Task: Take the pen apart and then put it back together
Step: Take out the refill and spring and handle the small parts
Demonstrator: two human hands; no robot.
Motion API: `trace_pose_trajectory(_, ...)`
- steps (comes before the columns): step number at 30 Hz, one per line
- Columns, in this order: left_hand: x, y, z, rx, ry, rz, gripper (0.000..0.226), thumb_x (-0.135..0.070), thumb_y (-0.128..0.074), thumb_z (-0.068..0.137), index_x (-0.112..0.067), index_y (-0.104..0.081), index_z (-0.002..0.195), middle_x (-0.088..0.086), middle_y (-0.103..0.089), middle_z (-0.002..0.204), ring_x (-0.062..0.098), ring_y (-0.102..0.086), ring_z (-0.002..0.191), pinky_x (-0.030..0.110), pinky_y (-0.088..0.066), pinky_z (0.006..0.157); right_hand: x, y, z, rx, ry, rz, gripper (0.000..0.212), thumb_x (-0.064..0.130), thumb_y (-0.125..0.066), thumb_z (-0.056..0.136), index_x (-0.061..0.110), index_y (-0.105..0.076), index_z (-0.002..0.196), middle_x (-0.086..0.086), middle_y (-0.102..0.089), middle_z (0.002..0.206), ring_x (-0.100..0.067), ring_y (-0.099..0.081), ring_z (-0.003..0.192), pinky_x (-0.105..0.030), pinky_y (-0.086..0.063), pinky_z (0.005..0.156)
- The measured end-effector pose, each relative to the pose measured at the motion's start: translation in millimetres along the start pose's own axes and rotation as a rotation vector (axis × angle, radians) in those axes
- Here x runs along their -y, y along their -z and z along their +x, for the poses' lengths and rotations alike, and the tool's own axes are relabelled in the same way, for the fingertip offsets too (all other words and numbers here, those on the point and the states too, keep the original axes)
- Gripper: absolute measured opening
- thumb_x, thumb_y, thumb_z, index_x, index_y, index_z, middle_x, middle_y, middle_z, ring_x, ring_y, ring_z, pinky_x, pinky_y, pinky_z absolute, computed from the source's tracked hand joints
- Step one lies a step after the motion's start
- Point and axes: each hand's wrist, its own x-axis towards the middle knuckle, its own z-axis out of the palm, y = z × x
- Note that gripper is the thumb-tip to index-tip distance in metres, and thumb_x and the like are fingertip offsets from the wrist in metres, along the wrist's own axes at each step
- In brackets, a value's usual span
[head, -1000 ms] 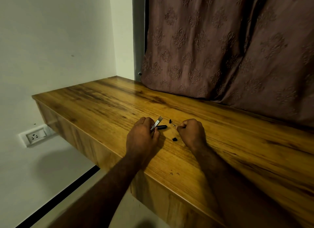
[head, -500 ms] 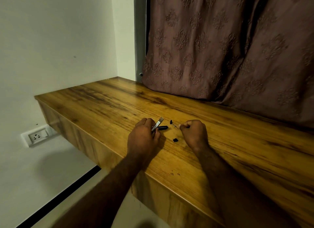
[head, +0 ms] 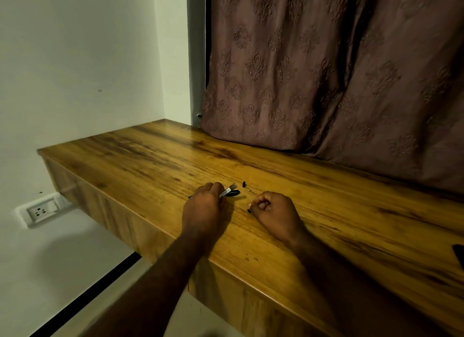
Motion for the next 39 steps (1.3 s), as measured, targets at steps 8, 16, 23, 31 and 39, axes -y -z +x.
trace_pose_trajectory(8,0.1,-1.6,-1.2,-0.021,-0.064,0.014,0.019,-0.023,-0.056,0.088,-0.017,-0.061,0.106,0.003,-0.063,0.097,0.023,-0.057,0.089,0.028,-0.035,0.065,1.0,-1.3,-0.1,0.071,0.035,-0.045,0.006,0.024,-0.071,0.085,0.025,-0.072,0.079,0.015,-0.064,0.075,-0.003,-0.060,0.074,-0.026,-0.050,0.070)
trace_pose_trajectory(16,-1.4,-2.4,-3.6,0.007,-0.198,-0.041,0.022,-0.038,-0.058,0.088,-0.023,-0.063,0.103,-0.003,-0.062,0.088,0.016,-0.057,0.077,0.029,-0.044,0.060,9.8,11.7,1.3,-0.047,-0.190,0.749,0.011,0.010,-0.064,0.089,0.013,-0.073,0.084,0.006,-0.068,0.072,-0.007,-0.049,0.059,-0.016,-0.040,0.051)
trace_pose_trajectory(23,-2.5,-4.0,-3.4,0.039,-0.224,-0.027,0.026,-0.034,-0.061,0.085,-0.027,-0.065,0.109,-0.005,-0.064,0.087,0.013,-0.058,0.075,0.023,-0.033,0.056,14.6,2.6,-0.7,0.001,-0.198,0.886,0.009,0.012,-0.065,0.088,0.008,-0.072,0.091,-0.004,-0.064,0.074,-0.010,-0.047,0.058,-0.022,-0.034,0.051)
trace_pose_trajectory(31,-0.2,-7.5,-1.7,0.074,-0.244,-0.054,0.022,-0.036,-0.058,0.085,-0.024,-0.066,0.102,-0.006,-0.063,0.081,0.011,-0.056,0.069,0.029,-0.045,0.057,18.7,-1.6,-2.5,-0.005,-0.146,0.811,0.013,0.008,-0.062,0.091,0.000,-0.070,0.098,0.001,-0.065,0.072,-0.008,-0.045,0.051,-0.015,-0.038,0.045)
trace_pose_trajectory(39,1.7,-9.9,-0.6,0.082,-0.273,-0.090,0.024,-0.033,-0.057,0.087,-0.021,-0.066,0.105,-0.003,-0.063,0.083,0.013,-0.056,0.071,0.035,-0.046,0.060,16.9,-2.2,-1.0,-0.013,-0.175,0.815,0.013,0.012,-0.062,0.092,0.005,-0.071,0.096,-0.001,-0.063,0.069,-0.007,-0.045,0.050,-0.017,-0.036,0.045)
